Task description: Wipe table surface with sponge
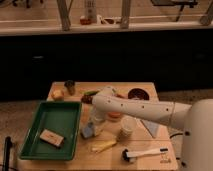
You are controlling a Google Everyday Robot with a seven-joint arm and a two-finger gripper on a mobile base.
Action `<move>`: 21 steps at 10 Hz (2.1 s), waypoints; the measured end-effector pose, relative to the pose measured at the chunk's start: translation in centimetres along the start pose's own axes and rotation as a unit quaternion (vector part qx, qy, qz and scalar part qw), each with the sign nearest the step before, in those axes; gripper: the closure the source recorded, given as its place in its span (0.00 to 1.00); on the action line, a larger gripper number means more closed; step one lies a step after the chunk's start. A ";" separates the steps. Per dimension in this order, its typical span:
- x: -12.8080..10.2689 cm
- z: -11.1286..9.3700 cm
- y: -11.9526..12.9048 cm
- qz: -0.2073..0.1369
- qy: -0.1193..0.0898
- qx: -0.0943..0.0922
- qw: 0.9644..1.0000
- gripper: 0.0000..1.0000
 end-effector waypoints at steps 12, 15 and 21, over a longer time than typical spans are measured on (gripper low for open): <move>2.5 -0.1 -4.0 0.028 0.028 0.021 0.999 1.00; 0.7 0.4 -1.2 0.010 0.024 0.011 1.000 1.00; 3.9 -0.5 2.9 0.053 0.054 -0.001 0.997 1.00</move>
